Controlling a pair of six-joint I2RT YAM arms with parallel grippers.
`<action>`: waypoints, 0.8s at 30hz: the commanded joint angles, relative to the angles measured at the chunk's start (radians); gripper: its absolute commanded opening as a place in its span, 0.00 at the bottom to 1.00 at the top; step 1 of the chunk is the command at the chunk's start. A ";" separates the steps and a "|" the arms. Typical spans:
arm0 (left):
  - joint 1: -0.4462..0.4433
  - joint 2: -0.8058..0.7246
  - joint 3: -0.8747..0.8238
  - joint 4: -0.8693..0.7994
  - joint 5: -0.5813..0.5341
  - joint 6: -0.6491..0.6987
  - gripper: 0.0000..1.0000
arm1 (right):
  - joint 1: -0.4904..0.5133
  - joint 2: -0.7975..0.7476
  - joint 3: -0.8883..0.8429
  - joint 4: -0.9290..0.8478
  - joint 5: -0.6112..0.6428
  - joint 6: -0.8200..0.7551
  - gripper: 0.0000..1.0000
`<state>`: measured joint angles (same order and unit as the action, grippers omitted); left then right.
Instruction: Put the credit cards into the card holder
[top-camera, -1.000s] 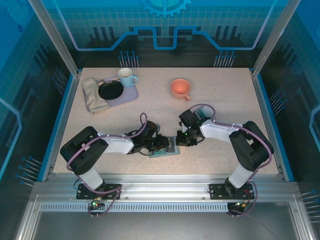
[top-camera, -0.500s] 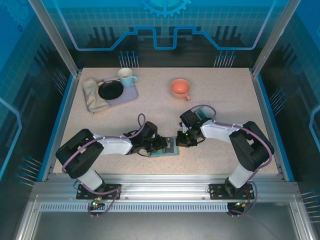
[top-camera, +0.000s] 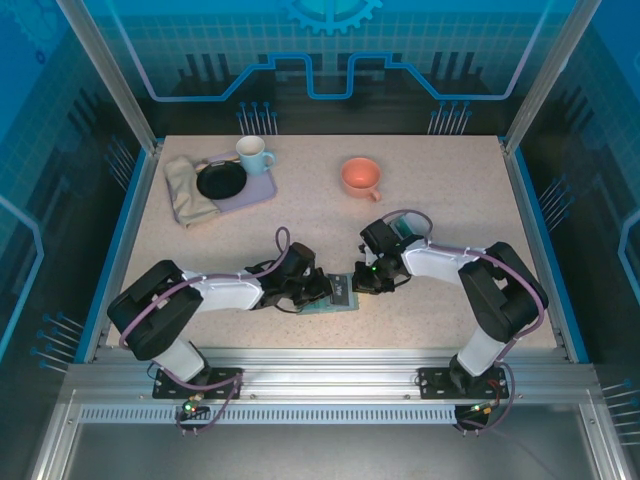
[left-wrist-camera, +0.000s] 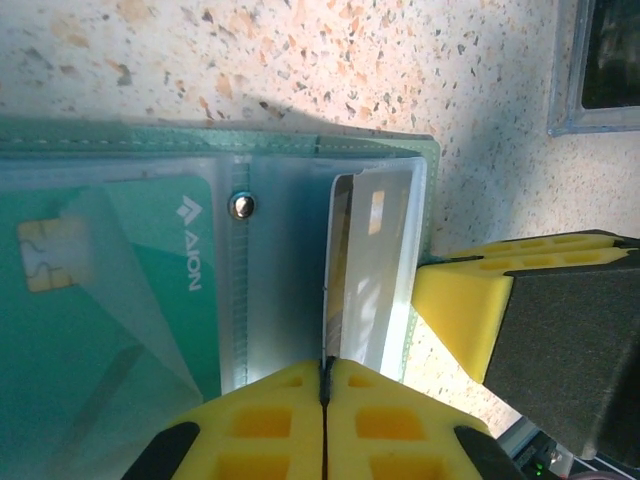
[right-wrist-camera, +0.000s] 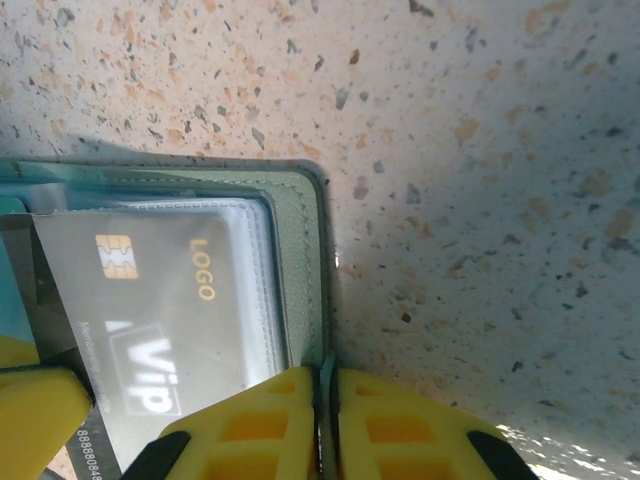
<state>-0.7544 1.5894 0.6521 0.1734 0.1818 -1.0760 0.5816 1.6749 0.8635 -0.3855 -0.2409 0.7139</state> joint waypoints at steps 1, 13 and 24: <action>-0.024 0.031 0.007 0.022 -0.024 -0.052 0.09 | 0.004 0.029 -0.033 -0.025 -0.040 0.022 0.07; -0.058 0.038 -0.008 0.047 -0.075 -0.113 0.14 | -0.002 -0.012 -0.056 -0.019 -0.038 0.046 0.09; -0.057 -0.140 0.010 -0.183 -0.149 0.001 0.38 | -0.075 -0.196 0.088 -0.194 -0.015 -0.127 0.38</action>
<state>-0.8036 1.4960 0.6518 0.0887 0.0776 -1.1244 0.5339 1.5497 0.8883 -0.4950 -0.2623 0.6628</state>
